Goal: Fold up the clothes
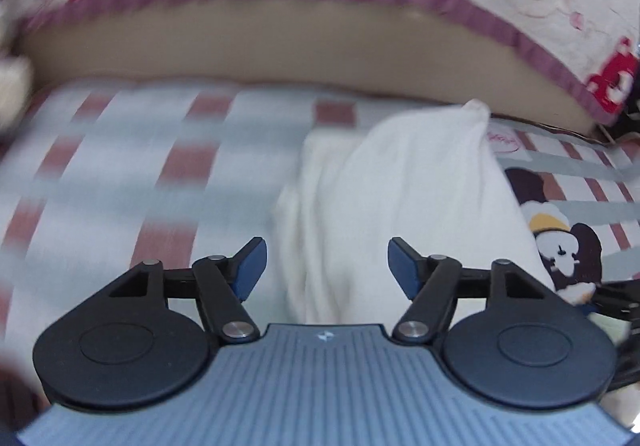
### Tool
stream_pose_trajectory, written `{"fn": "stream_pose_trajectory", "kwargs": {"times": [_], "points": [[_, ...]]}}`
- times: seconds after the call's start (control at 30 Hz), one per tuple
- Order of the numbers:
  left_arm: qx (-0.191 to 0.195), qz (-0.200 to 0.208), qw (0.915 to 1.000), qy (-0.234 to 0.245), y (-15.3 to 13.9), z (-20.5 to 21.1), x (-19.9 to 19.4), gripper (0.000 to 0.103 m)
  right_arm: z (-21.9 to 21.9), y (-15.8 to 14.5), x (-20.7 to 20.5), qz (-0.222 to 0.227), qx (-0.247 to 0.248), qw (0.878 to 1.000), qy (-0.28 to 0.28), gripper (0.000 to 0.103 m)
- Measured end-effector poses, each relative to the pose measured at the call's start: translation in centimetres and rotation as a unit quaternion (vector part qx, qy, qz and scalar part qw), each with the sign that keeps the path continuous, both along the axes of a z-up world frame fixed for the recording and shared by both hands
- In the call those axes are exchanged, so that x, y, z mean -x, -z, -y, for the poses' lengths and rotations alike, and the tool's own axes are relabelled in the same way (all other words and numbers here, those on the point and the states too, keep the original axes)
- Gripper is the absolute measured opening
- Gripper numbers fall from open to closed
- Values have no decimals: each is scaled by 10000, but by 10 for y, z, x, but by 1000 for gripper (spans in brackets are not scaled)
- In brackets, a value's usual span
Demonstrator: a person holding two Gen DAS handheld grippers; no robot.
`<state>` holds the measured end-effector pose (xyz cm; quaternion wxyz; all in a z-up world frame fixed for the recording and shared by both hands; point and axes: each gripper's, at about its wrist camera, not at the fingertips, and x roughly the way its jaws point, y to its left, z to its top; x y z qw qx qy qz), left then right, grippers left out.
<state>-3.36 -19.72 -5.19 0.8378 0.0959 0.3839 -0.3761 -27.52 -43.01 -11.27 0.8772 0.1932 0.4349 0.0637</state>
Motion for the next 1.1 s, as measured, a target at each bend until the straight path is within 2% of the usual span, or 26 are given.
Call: {"fn": "stream_pose_trajectory", "kwargs": {"times": [0.07, 0.17, 0.23, 0.33, 0.4, 0.43, 0.5, 0.53, 0.57, 0.6, 0.63, 0.67, 0.7, 0.73, 0.77, 0.8, 0.9, 0.93, 1.03, 1.1], "points": [[171, -38, 9997, 158, 8, 23, -23, 68, 24, -15, 8, 322, -786, 9961, 234, 75], [402, -155, 9986, 315, 30, 55, -53, 68, 52, -41, 8, 846, -1253, 9861, 693, 75], [627, -334, 9965, 431, 45, 70, -63, 68, 62, -49, -9, 701, -1052, 9876, 926, 75], [574, -514, 9949, 652, 68, 85, -66, 69, 68, -47, -44, 374, -351, 9920, 1152, 75], [332, -362, 9949, 886, 80, 93, -62, 76, 75, -33, -70, 167, -131, 9898, 1407, 76], [257, -220, 9952, 923, 84, 95, -60, 85, 79, -24, -82, 63, -89, 9878, 1557, 76], [245, -177, 9957, 879, 89, 98, -63, 88, 84, -1, -102, -191, -175, 9820, 1872, 75], [339, -278, 9956, 824, 89, 98, -66, 78, 83, 9, -108, -280, -241, 9796, 1975, 75], [464, -387, 9953, 763, 88, 97, -67, 34, 76, 15, -108, -274, -271, 9797, 1966, 76], [462, -461, 9953, 720, 87, 97, -68, 16, 69, 20, -108, -230, -220, 9801, 1960, 77], [338, -437, 9964, 649, 83, 99, -67, 16, 63, 21, -107, -135, -78, 9806, 1955, 78], [152, -176, 9978, 615, 75, 102, -60, 15, 62, 20, -105, -93, -60, 9810, 1937, 79], [-15, 304, 9973, 673, 65, 101, -50, 15, 62, 20, -104, -51, -43, 9814, 1918, 79], [-194, 874, 9932, 739, 55, 99, -39, 14, 61, 20, -103, -9, -25, 9818, 1899, 79], [-386, 1456, 9854, 792, 47, 97, -28, 15, 60, 20, -102, 34, -7, 9822, 1880, 79], [-392, 1489, 9854, 734, 45, 92, -30, 15, 60, 19, -101, 76, 10, 9825, 1861, 79], [-318, 640, 9968, 352, 66, 77, -61, 15, 57, 21, -103, 90, 104, 9833, 1816, 80], [-381, 482, 9976, 314, 76, 76, -69, 17, 55, 21, -105, 39, 211, 9839, 1772, 80], [-416, 571, 9969, 350, 82, 84, -71, 17, 43, 11, -109, 34, 697, 9857, 1536, 81], [-374, 534, 9971, 386, 82, 84, -73, 18, 21, -7, -107, 353, 1077, 9876, 1087, 81]]}}
